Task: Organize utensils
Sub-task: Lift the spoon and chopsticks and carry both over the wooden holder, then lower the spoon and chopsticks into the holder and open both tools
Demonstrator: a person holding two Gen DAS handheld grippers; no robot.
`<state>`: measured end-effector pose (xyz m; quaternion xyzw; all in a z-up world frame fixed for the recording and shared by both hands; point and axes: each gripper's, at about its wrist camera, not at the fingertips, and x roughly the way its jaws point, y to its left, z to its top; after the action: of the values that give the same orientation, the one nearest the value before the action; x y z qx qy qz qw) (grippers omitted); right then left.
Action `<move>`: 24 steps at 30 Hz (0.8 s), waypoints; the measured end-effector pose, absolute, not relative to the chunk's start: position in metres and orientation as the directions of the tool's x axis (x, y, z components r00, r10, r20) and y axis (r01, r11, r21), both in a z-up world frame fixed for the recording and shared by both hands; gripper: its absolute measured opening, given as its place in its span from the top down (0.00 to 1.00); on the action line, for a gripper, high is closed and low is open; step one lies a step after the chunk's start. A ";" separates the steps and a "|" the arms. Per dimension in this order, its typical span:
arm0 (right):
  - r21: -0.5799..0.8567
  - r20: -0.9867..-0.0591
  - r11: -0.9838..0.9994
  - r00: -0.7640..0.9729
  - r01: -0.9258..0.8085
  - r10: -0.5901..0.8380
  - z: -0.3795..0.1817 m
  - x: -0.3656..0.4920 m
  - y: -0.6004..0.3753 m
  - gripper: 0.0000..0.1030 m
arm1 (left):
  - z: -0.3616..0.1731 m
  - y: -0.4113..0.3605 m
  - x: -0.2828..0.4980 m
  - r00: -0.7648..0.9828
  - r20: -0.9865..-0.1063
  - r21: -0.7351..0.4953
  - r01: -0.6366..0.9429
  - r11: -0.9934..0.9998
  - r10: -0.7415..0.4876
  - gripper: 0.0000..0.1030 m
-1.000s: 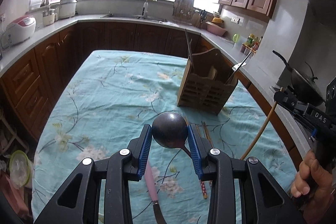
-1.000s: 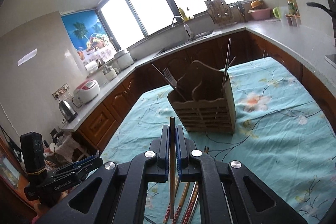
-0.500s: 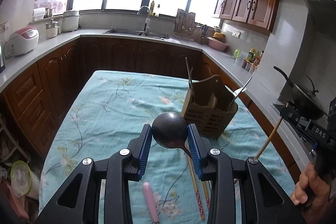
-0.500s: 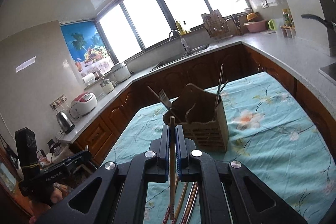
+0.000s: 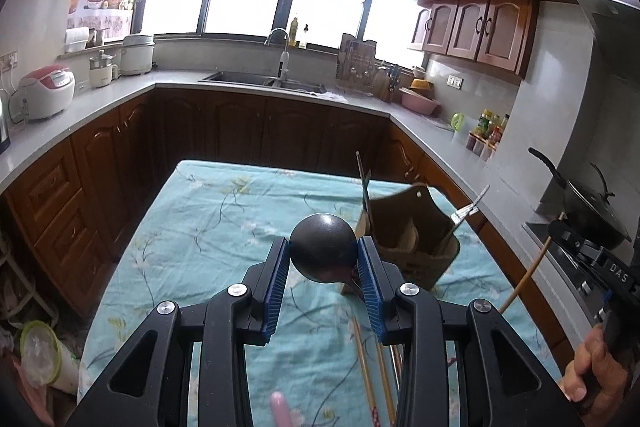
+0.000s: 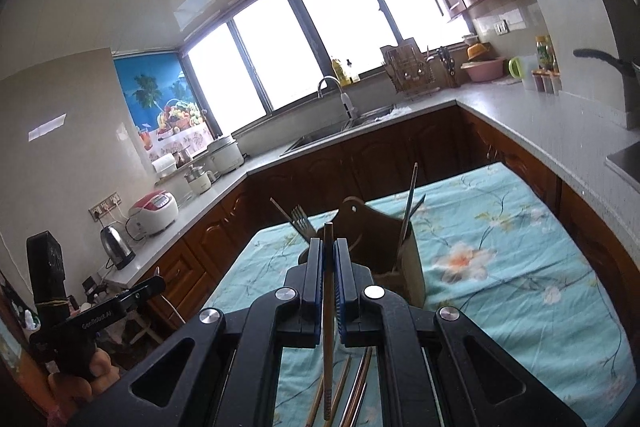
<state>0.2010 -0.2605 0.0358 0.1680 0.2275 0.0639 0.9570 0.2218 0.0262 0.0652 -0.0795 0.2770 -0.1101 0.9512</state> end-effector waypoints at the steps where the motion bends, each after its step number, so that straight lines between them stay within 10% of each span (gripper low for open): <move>1: 0.350 -0.409 0.935 0.891 -0.046 0.197 0.037 0.202 -0.262 0.95 | 0.065 0.025 0.225 0.824 -0.507 -0.212 0.164 0.964 -0.251 0.67; 24: 0.290 -0.255 0.957 0.963 -0.010 0.088 0.075 0.254 -0.290 0.95 | 0.064 -0.018 0.302 0.903 -0.387 -0.162 0.134 0.978 -0.188 0.67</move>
<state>0.2543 -0.2899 0.0750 0.1447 0.1339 0.0249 0.9801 0.3020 -0.0175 0.0635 -0.0659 0.2045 -0.0829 0.9731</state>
